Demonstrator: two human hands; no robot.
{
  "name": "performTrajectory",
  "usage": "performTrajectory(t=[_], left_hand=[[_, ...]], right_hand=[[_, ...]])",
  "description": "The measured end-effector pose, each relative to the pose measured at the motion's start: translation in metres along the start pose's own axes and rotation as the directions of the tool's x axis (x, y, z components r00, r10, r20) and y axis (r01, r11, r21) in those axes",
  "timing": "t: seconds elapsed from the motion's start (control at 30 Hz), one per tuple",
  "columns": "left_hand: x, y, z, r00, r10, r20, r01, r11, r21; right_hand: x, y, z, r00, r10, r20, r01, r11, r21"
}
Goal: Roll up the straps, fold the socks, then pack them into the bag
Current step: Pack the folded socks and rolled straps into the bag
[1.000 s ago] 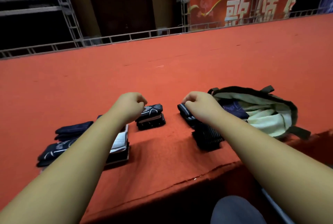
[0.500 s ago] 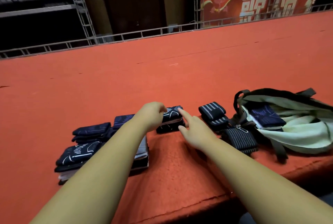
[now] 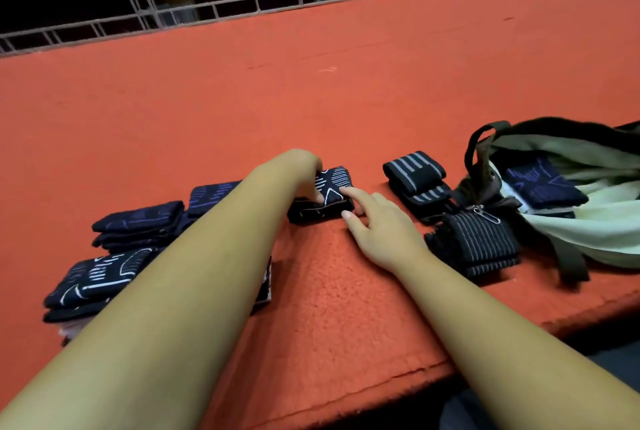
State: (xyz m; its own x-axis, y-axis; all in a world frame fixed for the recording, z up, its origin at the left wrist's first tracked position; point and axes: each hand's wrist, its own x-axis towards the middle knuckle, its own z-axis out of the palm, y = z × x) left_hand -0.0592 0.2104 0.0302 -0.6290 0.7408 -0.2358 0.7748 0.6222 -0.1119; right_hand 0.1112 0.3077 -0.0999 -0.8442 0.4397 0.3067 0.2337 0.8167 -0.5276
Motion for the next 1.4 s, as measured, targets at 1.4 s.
performTrajectory(t=[1.4], left_hand=[[-0.098, -0.002, 0.000, 0.989, 0.064, -0.133, -0.147, 0.436, -0.888]], right_hand=[[-0.027, -0.064, -0.069, 0.892, 0.409, 0.195, -0.412, 0.553, 0.724]])
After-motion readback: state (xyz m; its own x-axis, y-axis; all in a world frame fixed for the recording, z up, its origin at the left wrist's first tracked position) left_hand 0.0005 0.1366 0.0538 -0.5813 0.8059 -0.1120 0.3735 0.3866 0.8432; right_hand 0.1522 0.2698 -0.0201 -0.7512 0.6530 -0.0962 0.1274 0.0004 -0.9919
